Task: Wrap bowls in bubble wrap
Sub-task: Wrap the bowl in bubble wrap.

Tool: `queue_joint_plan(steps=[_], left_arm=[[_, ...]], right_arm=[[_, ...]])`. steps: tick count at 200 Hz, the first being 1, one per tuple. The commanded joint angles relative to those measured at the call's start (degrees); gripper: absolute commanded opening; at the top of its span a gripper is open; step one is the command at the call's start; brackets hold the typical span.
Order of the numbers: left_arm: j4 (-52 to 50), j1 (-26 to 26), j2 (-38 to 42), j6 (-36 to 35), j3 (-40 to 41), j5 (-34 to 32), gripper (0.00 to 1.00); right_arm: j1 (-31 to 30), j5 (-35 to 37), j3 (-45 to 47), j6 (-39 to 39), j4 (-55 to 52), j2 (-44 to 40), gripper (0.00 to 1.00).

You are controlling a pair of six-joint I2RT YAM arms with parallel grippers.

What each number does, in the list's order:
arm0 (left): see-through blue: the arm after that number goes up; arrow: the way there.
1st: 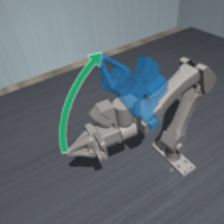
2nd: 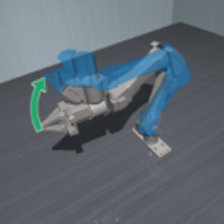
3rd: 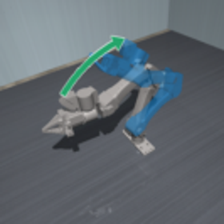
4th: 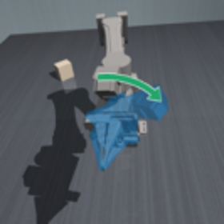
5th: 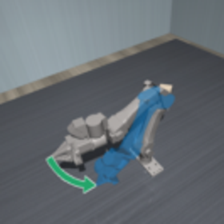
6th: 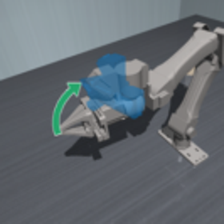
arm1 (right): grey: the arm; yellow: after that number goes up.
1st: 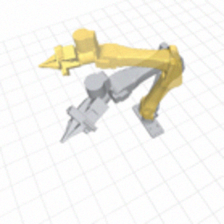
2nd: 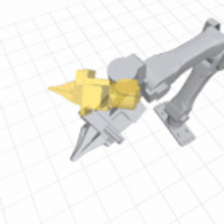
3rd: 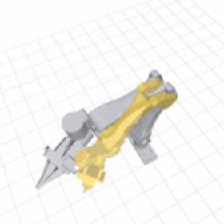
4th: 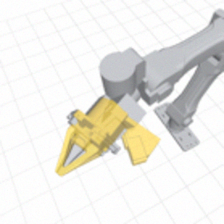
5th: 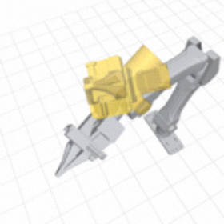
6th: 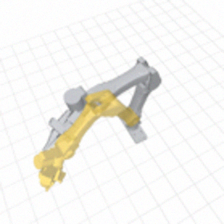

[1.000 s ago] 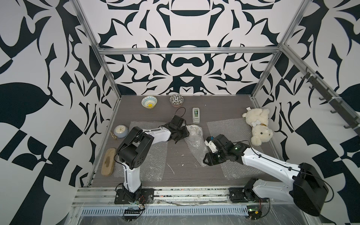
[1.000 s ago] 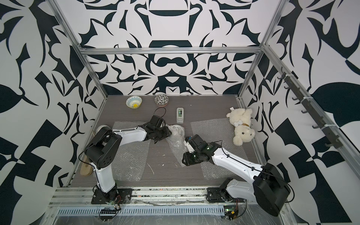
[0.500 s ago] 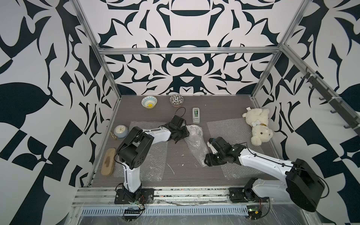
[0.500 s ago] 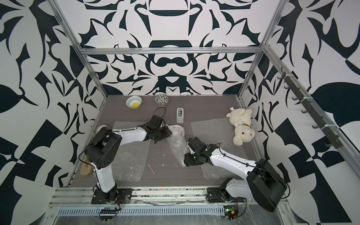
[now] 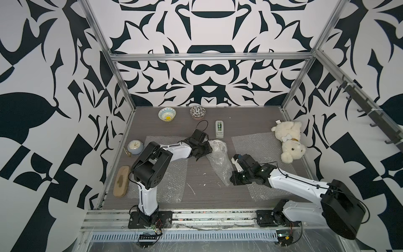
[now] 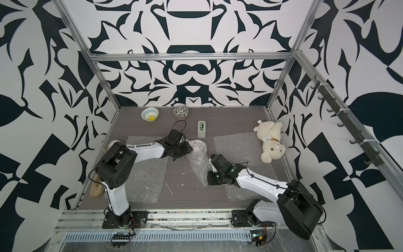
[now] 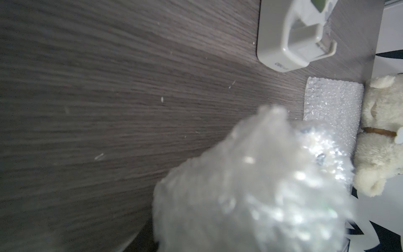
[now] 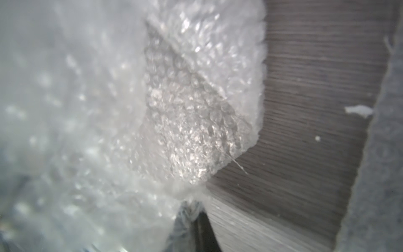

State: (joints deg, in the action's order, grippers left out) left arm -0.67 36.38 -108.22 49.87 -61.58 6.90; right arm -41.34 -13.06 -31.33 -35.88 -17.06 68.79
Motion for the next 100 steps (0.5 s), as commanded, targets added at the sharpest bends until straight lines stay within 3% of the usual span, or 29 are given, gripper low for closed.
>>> queue_joint_plan(steps=[1, 47, 100], left_arm=[[-1.63, 0.42, -1.40, -1.11, -0.11, -0.70, 0.50], [-5.29, 3.08, -2.19, -4.43, -2.03, -3.93, 0.50], [-0.99, 3.70, -2.97, -4.78, 0.37, -3.04, 0.50]], right_arm=[[0.26, 3.89, -2.58, 1.37, -1.46, -3.57, 0.00], [5.53, 4.66, -8.04, 5.79, -1.01, -3.80, 0.00], [7.86, 4.17, -18.51, 11.96, 2.20, 6.06, 0.00]])
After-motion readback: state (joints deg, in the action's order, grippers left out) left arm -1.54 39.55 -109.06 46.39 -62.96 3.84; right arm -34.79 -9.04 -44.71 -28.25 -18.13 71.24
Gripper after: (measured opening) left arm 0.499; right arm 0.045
